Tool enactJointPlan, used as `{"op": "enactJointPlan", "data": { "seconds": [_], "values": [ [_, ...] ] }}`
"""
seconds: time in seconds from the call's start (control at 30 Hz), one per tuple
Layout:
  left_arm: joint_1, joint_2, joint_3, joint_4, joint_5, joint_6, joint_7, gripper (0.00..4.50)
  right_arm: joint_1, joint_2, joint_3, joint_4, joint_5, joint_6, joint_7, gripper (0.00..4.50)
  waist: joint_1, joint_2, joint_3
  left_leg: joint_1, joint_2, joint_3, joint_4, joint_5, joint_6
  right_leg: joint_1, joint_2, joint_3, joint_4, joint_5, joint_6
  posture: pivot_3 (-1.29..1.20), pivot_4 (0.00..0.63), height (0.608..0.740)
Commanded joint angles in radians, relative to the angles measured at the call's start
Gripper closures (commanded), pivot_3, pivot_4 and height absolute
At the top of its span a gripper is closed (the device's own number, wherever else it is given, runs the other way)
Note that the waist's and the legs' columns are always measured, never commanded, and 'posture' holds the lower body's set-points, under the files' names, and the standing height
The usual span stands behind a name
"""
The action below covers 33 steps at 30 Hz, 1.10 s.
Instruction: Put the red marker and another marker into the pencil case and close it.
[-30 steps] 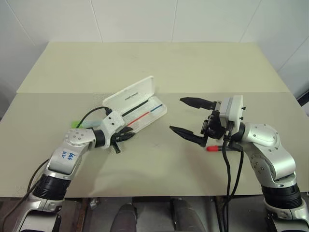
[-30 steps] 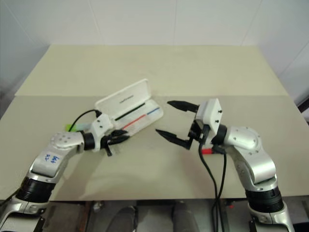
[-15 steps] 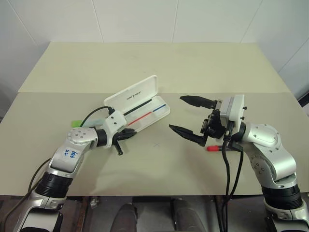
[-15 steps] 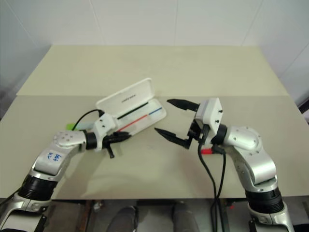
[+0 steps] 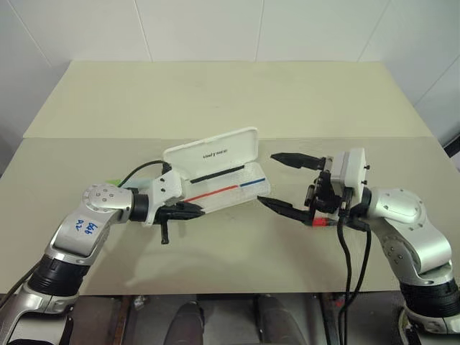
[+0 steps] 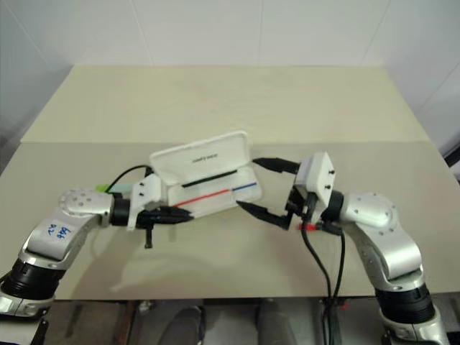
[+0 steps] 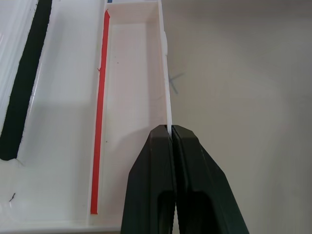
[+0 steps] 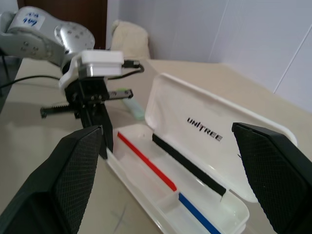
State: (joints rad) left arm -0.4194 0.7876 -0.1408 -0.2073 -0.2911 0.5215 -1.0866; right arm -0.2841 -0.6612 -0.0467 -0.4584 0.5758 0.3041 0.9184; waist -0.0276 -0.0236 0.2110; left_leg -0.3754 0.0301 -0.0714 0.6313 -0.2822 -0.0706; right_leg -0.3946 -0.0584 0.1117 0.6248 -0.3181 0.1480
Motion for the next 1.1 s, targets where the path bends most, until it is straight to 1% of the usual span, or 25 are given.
{"op": "enactJointPlan", "data": {
  "seconds": [0.03, 0.2, 0.33, 0.53, 0.67, 0.87, 0.97, 1.1],
  "values": [
    [-0.022, 0.01, -0.008, -0.039, 0.001, -0.024, -0.024, 4.47, 0.041, -0.039, -0.055, -0.065, 0.037, 0.006, 0.025, 0.0, 0.0, 0.0, 0.0, 0.0, 0.0, 0.0, 0.0, 0.0, 0.0, 0.0, 0.0, 0.0, 0.0, 0.0, 0.0, 0.0, 0.15, 0.74],
    [-0.03, -0.001, -0.056, -0.04, 0.023, -0.026, -0.034, 4.47, 0.173, -0.104, -0.128, -0.127, 0.06, 0.019, 0.046, 0.0, 0.0, 0.0, 0.0, 0.0, 0.0, 0.0, 0.001, 0.0, 0.0, 0.0, 0.0, 0.0, 0.0, 0.0, 0.0, 0.0, 0.15, 0.74],
    [-0.05, -0.011, -0.106, -0.019, 0.044, -0.037, -0.058, 4.47, 0.239, -0.122, -0.167, -0.17, 0.079, 0.036, 0.033, 0.0, -0.002, 0.0, 0.0, 0.0, 0.0, 0.0, 0.001, 0.0, 0.0, 0.0, 0.001, 0.0, 0.001, 0.0, 0.0, 0.0, 0.15, 0.74],
    [-0.079, -0.018, -0.139, 0.011, 0.066, -0.052, -0.084, 4.47, 0.269, -0.126, -0.18, -0.195, 0.083, 0.047, 0.023, 0.0, -0.001, -0.001, 0.0, 0.001, 0.0, 0.0, 0.002, 0.0, 0.0, 0.001, 0.001, 0.001, 0.001, 0.0, 0.0, 0.0, 0.15, 0.74],
    [-0.075, 0.01, -0.157, 0.031, 0.099, -0.068, -0.105, 4.47, 0.278, -0.117, -0.176, -0.208, 0.08, 0.048, 0.01, 0.0, 0.0, -0.001, 0.0, 0.0, 0.0, 0.0, 0.002, 0.0, 0.0, 0.001, 0.001, 0.001, 0.001, 0.0, 0.0, 0.0, 0.15, 0.74],
    [-0.064, 0.008, -0.145, 0.017, 0.093, -0.041, -0.096, 4.47, 0.268, -0.111, -0.16, -0.204, 0.076, 0.044, -0.002, 0.0, -0.001, -0.001, 0.0, 0.001, 0.0, 0.0, 0.002, 0.0, 0.0, 0.001, 0.001, 0.001, 0.001, 0.0, 0.0, 0.0, 0.15, 0.74],
    [-0.062, 0.004, -0.14, 0.003, 0.08, -0.023, -0.096, 3.77, 0.25, -0.107, -0.146, -0.193, 0.073, 0.041, -0.003, 0.0, -0.001, -0.001, 0.0, 0.001, 0.0, 0.0, 0.002, 0.0, 0.0, 0.001, 0.001, 0.001, 0.001, 0.0, 0.0, 0.0, 0.15, 0.74],
    [-0.063, -0.007, -0.121, -0.021, 0.048, 0.018, -0.092, 2.51, 0.23, -0.101, -0.129, -0.182, 0.066, 0.037, -0.003, 0.0, 0.0, -0.001, 0.0, 0.001, 0.0, 0.0, 0.002, 0.0, 0.0, 0.001, 0.001, 0.001, 0.001, 0.0, 0.0, 0.0, 0.15, 0.74]
  ]
}}
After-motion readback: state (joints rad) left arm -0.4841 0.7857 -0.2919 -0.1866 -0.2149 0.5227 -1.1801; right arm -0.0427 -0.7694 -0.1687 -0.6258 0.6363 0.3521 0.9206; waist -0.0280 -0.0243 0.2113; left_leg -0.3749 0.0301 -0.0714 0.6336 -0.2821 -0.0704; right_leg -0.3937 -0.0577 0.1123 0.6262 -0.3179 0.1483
